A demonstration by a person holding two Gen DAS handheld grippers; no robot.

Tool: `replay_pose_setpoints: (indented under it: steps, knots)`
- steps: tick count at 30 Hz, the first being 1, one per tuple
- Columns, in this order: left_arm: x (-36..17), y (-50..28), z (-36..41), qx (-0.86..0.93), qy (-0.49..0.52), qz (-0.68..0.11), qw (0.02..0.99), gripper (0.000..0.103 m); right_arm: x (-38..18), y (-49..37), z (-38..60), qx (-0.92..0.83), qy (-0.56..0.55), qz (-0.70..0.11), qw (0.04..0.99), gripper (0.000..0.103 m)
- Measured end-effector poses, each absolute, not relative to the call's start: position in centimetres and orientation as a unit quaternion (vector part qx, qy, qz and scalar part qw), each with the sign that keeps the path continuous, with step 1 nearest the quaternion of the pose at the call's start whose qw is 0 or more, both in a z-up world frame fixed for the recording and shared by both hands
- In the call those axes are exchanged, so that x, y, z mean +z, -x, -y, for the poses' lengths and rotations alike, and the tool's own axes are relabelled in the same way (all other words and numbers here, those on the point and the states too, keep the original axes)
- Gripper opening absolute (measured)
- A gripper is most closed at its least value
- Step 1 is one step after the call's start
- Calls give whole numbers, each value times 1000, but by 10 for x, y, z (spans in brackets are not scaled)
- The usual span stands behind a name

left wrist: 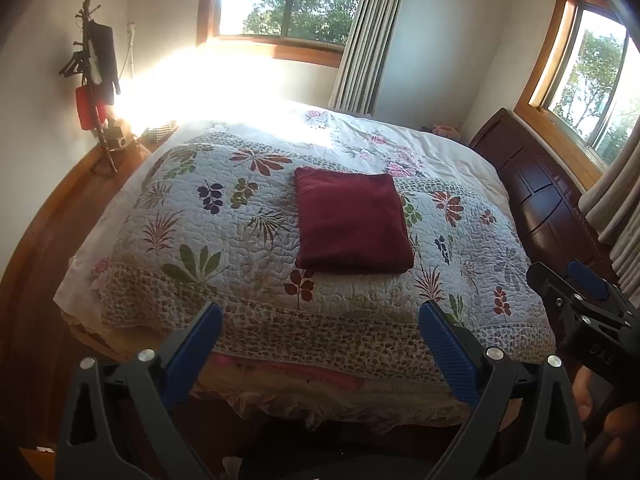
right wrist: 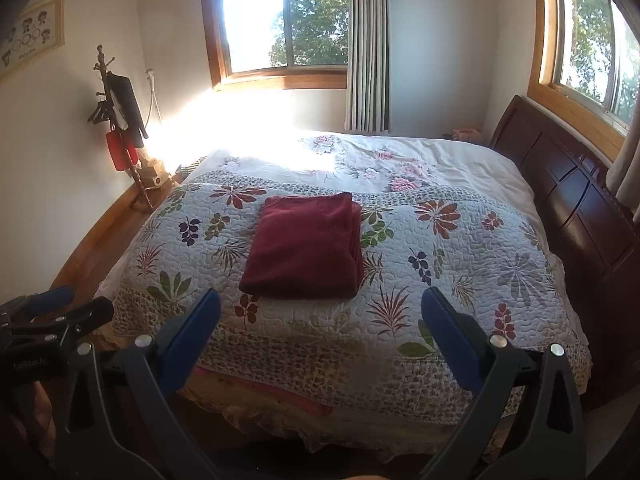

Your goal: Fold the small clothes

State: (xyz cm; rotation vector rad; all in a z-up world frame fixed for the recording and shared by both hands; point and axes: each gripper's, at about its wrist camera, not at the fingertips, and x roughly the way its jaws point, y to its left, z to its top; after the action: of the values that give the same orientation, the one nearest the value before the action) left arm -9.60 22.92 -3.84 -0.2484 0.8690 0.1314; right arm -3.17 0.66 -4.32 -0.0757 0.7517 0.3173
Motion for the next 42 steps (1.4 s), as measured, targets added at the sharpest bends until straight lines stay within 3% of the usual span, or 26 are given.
replay_pose_setpoints:
  steps: [42]
  knots:
    - [-33, 77, -224, 58, 113, -423, 897, 99, -43, 13, -5, 155, 32, -373, 914, 100]
